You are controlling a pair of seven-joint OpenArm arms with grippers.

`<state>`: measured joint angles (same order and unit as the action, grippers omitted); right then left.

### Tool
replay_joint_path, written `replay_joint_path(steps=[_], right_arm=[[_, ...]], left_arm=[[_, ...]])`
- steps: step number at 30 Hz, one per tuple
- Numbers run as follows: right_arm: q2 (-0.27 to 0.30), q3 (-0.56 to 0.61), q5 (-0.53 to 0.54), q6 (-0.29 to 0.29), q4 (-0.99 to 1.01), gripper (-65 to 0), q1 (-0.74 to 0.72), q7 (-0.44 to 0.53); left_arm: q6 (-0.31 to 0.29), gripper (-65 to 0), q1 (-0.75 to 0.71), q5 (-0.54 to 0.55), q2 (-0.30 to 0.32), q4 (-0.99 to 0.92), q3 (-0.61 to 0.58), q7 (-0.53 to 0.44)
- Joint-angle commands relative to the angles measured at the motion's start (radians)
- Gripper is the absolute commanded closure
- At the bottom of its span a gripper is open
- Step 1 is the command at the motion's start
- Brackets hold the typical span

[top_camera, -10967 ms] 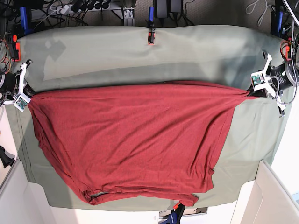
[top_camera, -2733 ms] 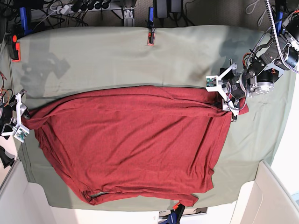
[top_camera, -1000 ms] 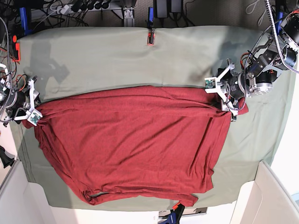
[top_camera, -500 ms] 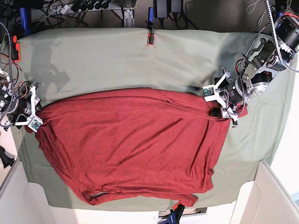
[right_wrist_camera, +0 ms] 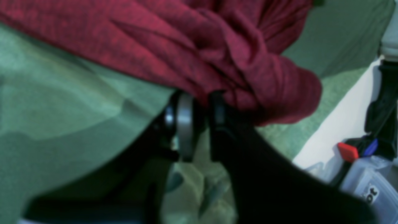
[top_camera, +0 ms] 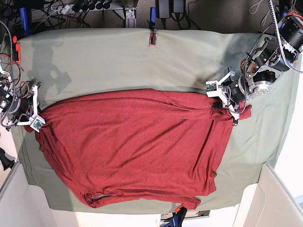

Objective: Fold the T-shirt properly
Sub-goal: 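Drag the held shirt edge with both grippers toward the collar, then pull the shirt back toward the robot with both grippers, spreading it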

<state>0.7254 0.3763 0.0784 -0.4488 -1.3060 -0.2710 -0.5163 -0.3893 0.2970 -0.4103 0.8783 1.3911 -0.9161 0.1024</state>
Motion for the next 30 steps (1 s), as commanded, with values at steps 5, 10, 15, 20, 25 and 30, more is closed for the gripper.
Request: replay_joint_path(steps=[5, 10, 15, 20, 25, 30], right_arm=[[0.019, -0.008, -0.024, 0.062, -0.006, 0.0, -0.020, 0.004], [0.023, -0.008, -0.034, 0.056, -0.032, 0.0, -0.020, 0.003], [0.045, -0.008, -0.034, 0.041, -0.098, 0.0, -0.019, -0.003], [0.086, -0.008, -0.021, 0.040, -0.135, 0.0, -0.019, -0.034], [0.124, -0.008, 0.005, 0.023, -0.159, 0.0, -0.016, -0.058], [0.140, -0.008, 0.045, 0.023, -0.161, 0.0, -0.014, -0.080]], left_arm=[[0.142, 0.0, 0.028, -0.017, 0.023, -0.003, 0.011, 0.054], [0.137, 0.0, 0.057, -0.018, 0.058, 0.031, 0.011, 0.081], [0.071, 0.0, 0.051, 0.030, 0.157, 0.171, 0.011, 0.081], [0.066, 0.0, 0.051, 0.055, 0.248, 0.252, 0.011, 0.081], [0.063, 0.0, 0.049, 0.071, 0.286, 0.299, 0.011, 0.082], [0.059, 0.0, 0.044, 0.100, 0.286, 0.301, 0.011, 0.112]])
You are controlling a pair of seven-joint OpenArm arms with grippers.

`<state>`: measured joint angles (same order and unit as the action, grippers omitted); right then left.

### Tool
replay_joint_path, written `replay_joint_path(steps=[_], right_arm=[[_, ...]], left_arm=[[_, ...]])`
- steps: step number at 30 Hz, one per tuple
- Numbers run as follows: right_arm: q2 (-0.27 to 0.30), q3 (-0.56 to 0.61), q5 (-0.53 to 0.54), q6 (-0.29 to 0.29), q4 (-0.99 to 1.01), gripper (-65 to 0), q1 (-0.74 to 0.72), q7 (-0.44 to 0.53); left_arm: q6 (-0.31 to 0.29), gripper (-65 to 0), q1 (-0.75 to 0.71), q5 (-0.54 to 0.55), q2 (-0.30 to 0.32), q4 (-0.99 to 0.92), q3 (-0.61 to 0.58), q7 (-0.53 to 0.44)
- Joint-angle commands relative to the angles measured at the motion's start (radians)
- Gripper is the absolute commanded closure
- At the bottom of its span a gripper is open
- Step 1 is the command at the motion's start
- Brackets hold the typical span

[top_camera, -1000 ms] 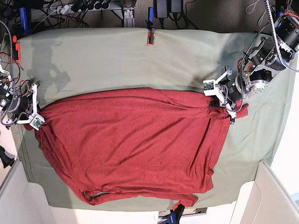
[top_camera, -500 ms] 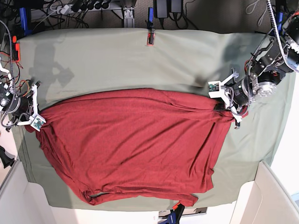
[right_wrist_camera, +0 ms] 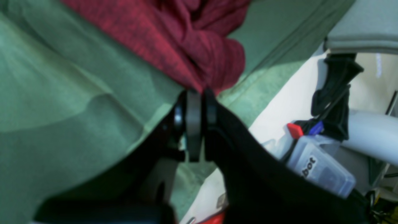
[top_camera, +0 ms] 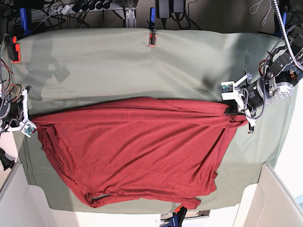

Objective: Fold the T-shirt properly
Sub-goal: 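Pull the shirt back toward the robot with both grippers, spreading it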

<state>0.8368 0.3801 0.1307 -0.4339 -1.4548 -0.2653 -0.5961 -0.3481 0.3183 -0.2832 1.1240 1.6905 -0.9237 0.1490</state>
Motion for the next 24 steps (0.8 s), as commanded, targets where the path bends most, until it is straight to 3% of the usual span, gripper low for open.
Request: replay_joint_path(steps=[1, 5, 11, 24], right_arm=[[0.031, -0.011, -0.006, 0.008, -0.013, 0.0, -0.020, -0.004], [0.033, -0.011, 0.031, -0.002, -0.023, 0.0, -0.019, -0.027], [0.037, -0.011, 0.065, -0.038, -0.051, 0.0, 0.002, -0.045], [0.145, -0.021, 0.022, -0.049, -0.201, 0.0, 0.229, -0.064]], left_arm=[[0.014, 0.0, 0.018, -0.027, 0.041, 0.002, 0.019, 0.066], [-0.035, 0.0, -0.027, -0.032, 0.056, 0.023, 0.019, 0.065], [-0.037, 0.0, -0.122, -0.074, 0.110, 0.088, 0.019, 0.089], [-0.029, 0.0, -0.271, -0.122, 0.176, 0.222, 0.019, 0.151]])
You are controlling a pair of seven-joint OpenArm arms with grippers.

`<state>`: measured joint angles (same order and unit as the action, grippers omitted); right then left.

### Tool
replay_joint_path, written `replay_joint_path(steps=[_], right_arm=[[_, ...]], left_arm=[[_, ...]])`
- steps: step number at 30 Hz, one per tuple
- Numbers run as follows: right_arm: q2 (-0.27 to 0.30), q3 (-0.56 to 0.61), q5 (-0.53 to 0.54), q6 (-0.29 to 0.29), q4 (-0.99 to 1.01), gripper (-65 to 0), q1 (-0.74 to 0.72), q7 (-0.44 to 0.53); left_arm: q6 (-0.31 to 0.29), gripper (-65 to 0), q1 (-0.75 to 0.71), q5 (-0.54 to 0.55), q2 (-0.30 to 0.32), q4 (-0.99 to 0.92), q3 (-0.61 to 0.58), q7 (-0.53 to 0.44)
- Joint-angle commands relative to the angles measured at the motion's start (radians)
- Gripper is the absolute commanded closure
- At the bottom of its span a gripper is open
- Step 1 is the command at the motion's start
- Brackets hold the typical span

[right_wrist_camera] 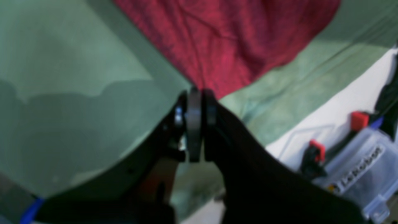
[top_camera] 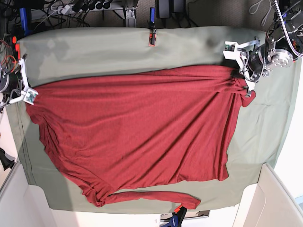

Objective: Fold the T-shirt properly
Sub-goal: 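Pull the shirt back toward the robot with both grippers, spreading it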

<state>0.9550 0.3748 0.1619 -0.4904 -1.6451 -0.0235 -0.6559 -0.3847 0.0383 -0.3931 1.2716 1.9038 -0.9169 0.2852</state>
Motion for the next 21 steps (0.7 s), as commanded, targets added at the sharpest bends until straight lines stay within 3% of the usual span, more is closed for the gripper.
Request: replay_joint_path(steps=[1, 11, 16, 21], right_arm=[[0.040, -0.018, -0.009, 0.008, -0.020, 0.0, 0.000, -0.005], [0.130, -0.024, -0.001, 0.003, -0.103, 0.0, 0.063, -0.026], [0.125, -0.026, 0.004, -0.020, -0.103, 0.0, 0.063, -0.026], [0.126, -0.026, 0.045, -0.047, -0.103, 0.0, 0.071, -0.029]], left_arm=[[0.019, 0.0, -0.006, -0.013, 0.036, 0.018, 0.012, 0.026], [0.037, 0.0, -0.140, -0.146, 0.072, 0.056, 0.012, 0.111], [0.116, 0.0, -0.138, -0.170, 0.072, 0.056, 0.013, 0.127], [0.067, 0.0, -0.148, -0.169, 0.072, 0.057, 0.012, 0.114]])
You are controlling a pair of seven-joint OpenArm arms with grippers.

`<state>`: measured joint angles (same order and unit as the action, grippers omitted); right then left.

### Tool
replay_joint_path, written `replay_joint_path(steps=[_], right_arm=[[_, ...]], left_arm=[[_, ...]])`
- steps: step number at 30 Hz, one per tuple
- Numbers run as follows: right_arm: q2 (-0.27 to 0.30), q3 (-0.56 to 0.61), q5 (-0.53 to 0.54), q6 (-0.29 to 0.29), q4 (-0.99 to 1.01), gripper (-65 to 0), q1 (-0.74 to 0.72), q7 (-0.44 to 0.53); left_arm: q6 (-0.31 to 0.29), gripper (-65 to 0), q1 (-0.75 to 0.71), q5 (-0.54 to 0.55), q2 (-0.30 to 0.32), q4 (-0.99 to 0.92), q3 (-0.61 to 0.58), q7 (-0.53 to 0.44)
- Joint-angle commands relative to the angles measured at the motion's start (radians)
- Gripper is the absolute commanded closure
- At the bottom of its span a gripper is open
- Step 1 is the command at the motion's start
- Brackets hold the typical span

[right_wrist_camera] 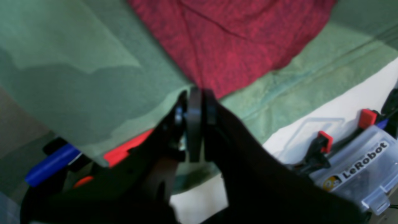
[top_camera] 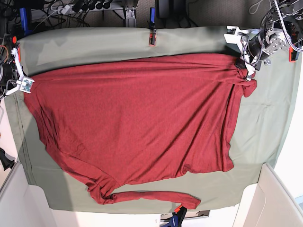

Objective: Fold the T-shirt properly
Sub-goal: 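Pull the shirt back toward the robot with both grippers, spreading it, then lower the held shirt edge with both grippers, laying it flat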

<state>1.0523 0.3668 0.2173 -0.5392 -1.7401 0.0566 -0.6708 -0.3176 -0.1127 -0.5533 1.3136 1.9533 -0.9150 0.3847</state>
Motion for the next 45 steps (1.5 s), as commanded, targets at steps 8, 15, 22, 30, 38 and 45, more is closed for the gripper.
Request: replay_joint_path(steps=[8, 15, 22, 30, 38, 45], right_arm=[[0.029, -0.018, -0.011, -0.002, -0.017, 0.0, 0.065, -0.019], [0.031, -0.021, -0.061, -0.004, -0.064, 0.0, 0.146, -0.026], [0.031, -0.059, -0.070, -0.004, -0.064, 0.0, 0.146, -0.026], [0.030, -0.065, -0.067, -0.011, -0.064, 0.0, 0.145, -0.024], [0.030, -0.074, -0.025, -0.026, -0.065, 0.0, 0.135, -0.021], [0.026, -0.077, -0.023, -0.026, -0.082, 0.0, 0.135, -0.005]], left_arm=[[0.024, 0.0, -0.152, -0.111, 0.030, 0.023, 0.010, 0.042], [0.049, 0.0, -0.212, -0.173, 0.030, 0.028, 0.010, 0.098], [0.116, 0.0, -0.211, -0.191, 0.019, 0.028, 0.021, 0.102], [0.122, 0.0, -0.211, -0.188, 0.008, 0.028, 0.044, 0.102], [0.149, 0.0, -0.211, -0.137, 0.008, 0.052, 0.044, 0.101], [0.149, 0.0, -0.211, -0.075, -0.003, 0.053, 0.072, 0.090]])
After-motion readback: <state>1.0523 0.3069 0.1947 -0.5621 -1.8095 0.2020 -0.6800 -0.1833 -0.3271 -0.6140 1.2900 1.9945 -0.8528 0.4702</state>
